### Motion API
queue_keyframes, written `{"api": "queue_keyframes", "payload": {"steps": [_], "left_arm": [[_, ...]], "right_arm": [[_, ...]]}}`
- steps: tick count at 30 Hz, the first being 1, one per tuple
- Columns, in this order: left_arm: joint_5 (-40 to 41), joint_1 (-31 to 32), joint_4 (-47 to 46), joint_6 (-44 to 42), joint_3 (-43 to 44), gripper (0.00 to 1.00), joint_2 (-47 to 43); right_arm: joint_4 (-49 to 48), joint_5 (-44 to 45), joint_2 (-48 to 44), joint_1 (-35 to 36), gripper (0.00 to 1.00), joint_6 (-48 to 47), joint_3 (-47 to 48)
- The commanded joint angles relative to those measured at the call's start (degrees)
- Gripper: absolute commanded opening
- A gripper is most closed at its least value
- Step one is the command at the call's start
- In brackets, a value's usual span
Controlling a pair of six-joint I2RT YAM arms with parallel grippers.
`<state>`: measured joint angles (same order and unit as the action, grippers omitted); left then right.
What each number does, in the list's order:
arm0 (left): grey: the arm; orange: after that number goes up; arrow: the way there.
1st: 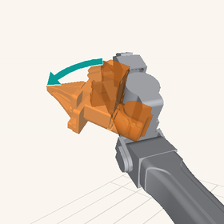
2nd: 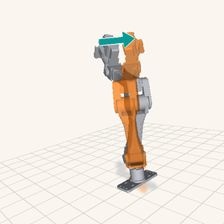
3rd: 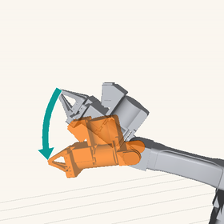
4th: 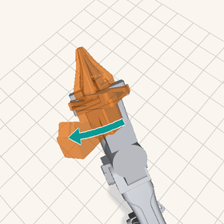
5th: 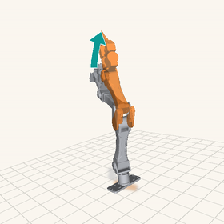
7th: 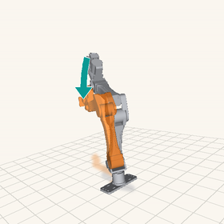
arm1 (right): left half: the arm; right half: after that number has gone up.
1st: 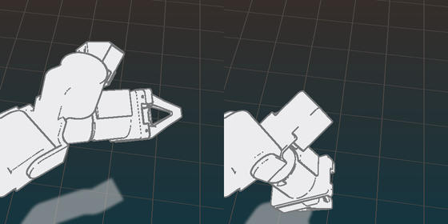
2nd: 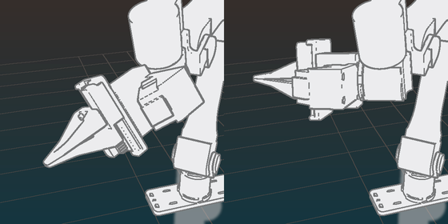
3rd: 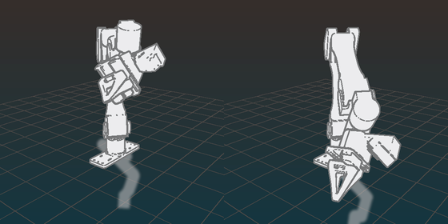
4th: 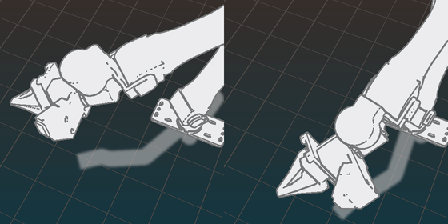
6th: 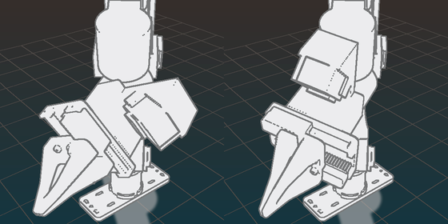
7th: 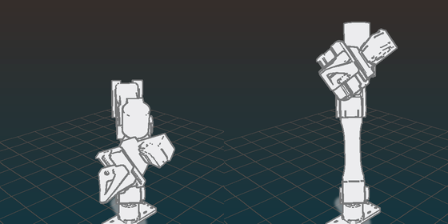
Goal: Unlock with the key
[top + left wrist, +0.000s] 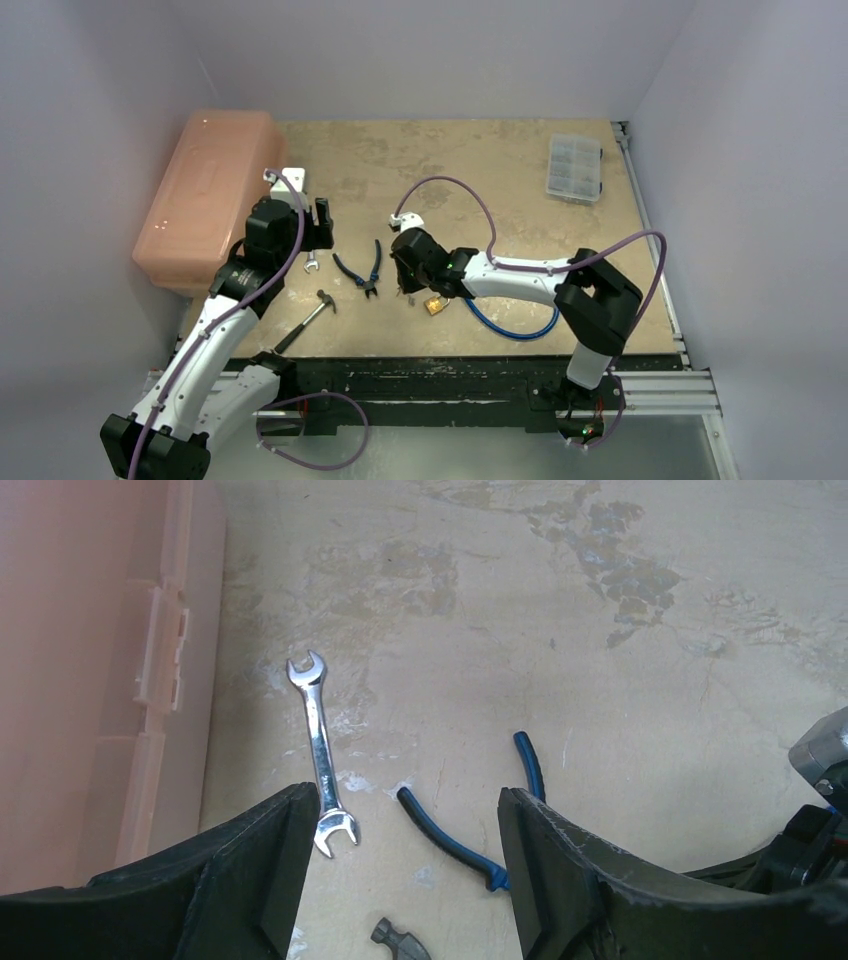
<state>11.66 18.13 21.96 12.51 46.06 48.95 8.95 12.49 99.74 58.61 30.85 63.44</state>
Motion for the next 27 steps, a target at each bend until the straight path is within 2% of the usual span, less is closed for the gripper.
{"api": "queue_keyframes", "payload": {"steps": [1, 11, 14, 17, 21, 24, 27], "left_arm": [[-1.84, -0.29, -1.52, 0.41, 1.93, 0.70, -1.18], [-11.17, -0.20, -2.55, 3.66, 2.31, 0.70, -1.59], [-14.65, -0.20, -1.75, 11.62, 2.87, 0.70, -1.93], [-18.33, -0.20, -0.72, 18.14, 3.04, 0.70, -2.70], [-19.50, -0.20, 1.53, 24.26, 1.45, 0.70, -5.09], [-25.61, -0.20, -1.81, 30.05, -3.35, 0.70, -6.45], [-25.80, -0.20, 0.13, 30.72, -3.77, 0.70, -6.56]], "right_arm": [[-3.30, -1.83, -2.14, 0.28, 0.00, 1.74, -0.60], [-5.05, -5.56, -10.48, 0.28, 0.00, 2.50, -4.06], [-6.43, -6.26, -16.18, 0.28, 0.00, 2.01, -6.05], [-12.22, -6.91, -20.43, 0.28, 0.00, 1.93, -10.38], [-14.87, -9.98, -21.36, 0.28, 0.00, 2.82, -13.66], [-18.40, -12.36, -22.01, 0.28, 0.00, 3.42, -15.73], [-20.55, -13.15, -20.36, 0.28, 0.00, 4.34, -16.15]]}}
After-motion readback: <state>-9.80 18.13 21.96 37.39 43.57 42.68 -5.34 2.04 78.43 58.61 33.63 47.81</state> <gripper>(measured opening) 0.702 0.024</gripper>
